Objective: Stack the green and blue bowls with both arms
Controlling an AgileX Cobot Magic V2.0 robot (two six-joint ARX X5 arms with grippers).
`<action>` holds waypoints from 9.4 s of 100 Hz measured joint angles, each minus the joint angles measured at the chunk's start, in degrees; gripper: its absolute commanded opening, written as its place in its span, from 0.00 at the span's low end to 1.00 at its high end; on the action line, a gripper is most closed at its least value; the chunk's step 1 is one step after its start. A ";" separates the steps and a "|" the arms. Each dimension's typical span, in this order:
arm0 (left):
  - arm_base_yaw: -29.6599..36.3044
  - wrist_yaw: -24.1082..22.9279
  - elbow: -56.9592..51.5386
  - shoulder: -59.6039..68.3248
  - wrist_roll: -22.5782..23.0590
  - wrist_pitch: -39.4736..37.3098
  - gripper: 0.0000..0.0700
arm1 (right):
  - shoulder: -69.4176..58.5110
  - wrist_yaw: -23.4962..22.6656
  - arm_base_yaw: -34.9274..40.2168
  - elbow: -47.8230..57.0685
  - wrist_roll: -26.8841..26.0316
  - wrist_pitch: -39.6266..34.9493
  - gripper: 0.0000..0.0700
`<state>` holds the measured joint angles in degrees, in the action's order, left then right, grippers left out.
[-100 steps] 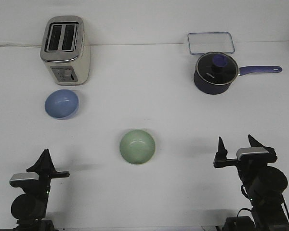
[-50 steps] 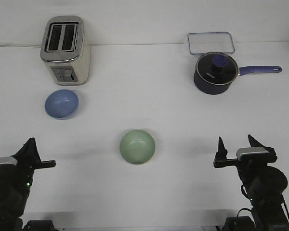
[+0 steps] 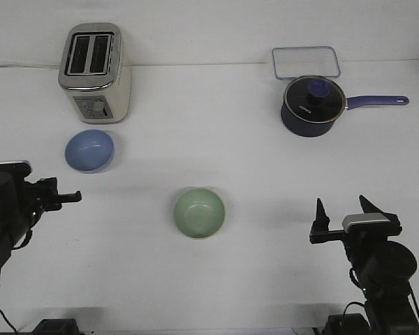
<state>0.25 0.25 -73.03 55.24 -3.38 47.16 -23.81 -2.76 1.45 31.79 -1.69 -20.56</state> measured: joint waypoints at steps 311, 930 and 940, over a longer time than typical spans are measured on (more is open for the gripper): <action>-7.58 10.36 -18.84 34.95 0.87 -0.09 0.02 | 0.00 0.00 0.00 0.00 -0.02 0.13 0.94; 0.83 -0.48 71.12 -54.99 2.62 -62.03 0.02 | 0.00 0.00 0.00 0.00 -0.02 0.31 0.00; 0.83 -0.48 71.12 -54.99 2.62 -62.01 0.02 | 0.00 0.00 0.00 0.00 -0.02 0.31 0.00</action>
<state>1.08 -0.23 -1.91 0.25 -0.75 -14.85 -23.81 -2.76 1.45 31.79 -1.72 -20.25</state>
